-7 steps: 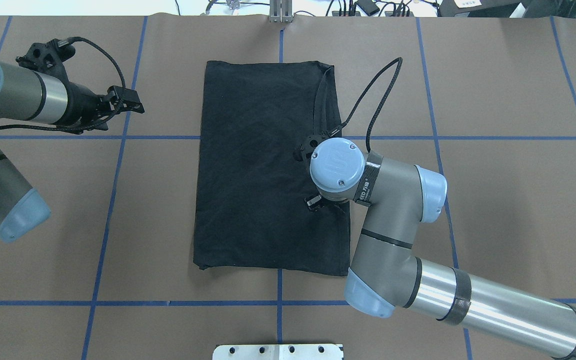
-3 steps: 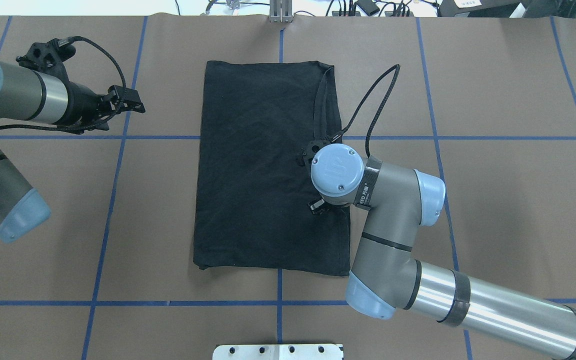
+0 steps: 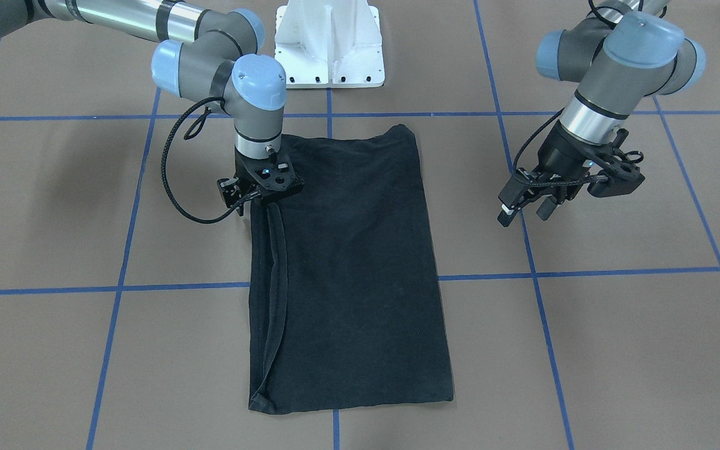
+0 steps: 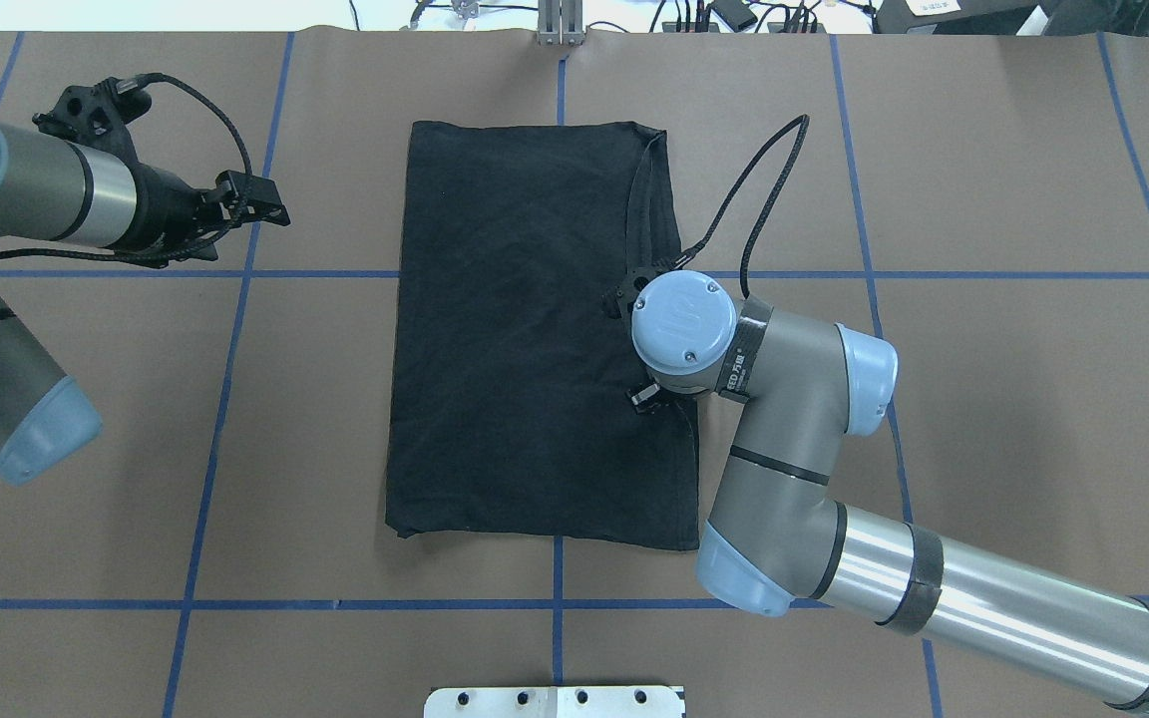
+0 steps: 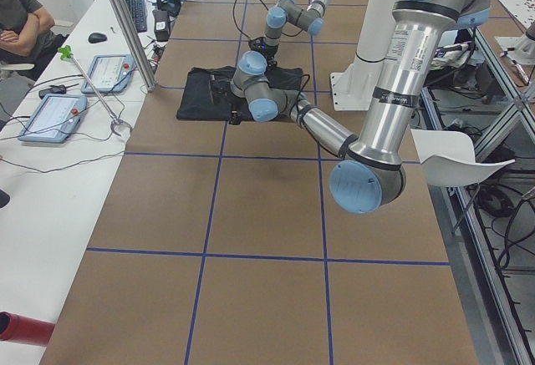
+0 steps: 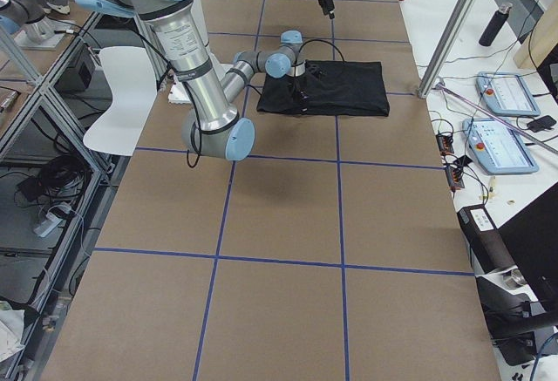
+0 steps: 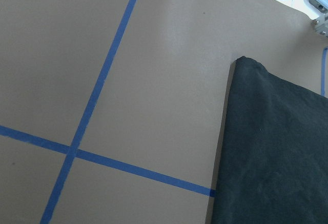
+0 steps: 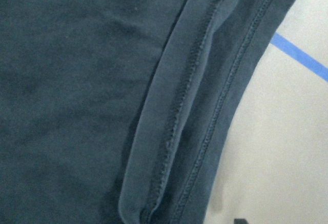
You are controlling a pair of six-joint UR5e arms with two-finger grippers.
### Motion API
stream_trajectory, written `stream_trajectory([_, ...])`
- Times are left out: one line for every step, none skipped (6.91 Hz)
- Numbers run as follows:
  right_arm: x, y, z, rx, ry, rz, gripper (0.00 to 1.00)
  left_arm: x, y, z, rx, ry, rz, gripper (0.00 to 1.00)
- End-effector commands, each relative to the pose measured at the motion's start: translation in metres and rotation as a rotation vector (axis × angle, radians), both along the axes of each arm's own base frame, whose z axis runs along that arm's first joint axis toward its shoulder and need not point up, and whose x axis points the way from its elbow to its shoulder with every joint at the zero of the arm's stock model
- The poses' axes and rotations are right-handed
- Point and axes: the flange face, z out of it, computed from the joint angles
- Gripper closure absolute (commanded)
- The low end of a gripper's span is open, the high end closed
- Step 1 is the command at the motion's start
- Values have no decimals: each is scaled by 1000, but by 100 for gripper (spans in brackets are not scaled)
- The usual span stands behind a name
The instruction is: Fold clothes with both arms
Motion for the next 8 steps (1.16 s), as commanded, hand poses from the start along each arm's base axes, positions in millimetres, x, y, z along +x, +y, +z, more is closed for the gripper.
stream_trajectory([11, -12, 3, 5, 5, 2, 30, 0, 0, 0, 0, 0, 0, 0])
stream_trajectory([20, -21, 2, -5, -2, 10, 30, 0, 0, 0, -1, -1, 0, 0])
stream_trajectory([22, -20, 14, -14, 10, 10, 30, 0, 0, 0, 0, 0, 0, 0])
stream_trajectory([24, -18, 19, -18, 15, 9, 30, 0, 0, 1, 0, -1, -1, 0])
stream_trajectory([27, -16, 26, -22, 21, 8, 29, 0, 0, 1, 0, -1, -1, 0])
stream_trajectory([33, -13, 31, -24, 23, 11, 28, 0, 0, 1, 0, -1, -1, 0])
stream_trajectory([50, -3, 37, -21, 14, 8, 27, 0, 0, 1, -1, -1, 0, 0])
stream_trajectory([67, 8, 33, -32, -15, -6, 27, 0, 0, 1, 0, -1, -1, 0])
